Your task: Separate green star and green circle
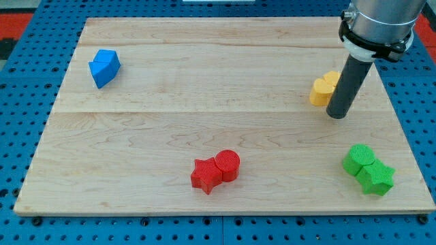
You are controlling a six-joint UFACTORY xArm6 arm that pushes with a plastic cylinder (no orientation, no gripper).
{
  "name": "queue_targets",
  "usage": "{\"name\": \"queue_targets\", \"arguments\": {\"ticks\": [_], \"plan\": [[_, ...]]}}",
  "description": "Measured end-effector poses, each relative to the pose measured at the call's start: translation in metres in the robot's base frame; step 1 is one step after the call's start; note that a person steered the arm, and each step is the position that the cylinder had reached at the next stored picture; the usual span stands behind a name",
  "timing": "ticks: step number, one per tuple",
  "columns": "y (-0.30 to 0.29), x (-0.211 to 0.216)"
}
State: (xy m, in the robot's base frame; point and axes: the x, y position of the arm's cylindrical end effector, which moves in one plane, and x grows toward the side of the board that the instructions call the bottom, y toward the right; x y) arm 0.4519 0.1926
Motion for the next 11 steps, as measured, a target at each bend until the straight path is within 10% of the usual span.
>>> {"name": "queue_targets", "arguments": {"ticks": [3,5,11], "plan": [[0.034,0.019],[0.076,0.113],[-0.076,0.139]]}}
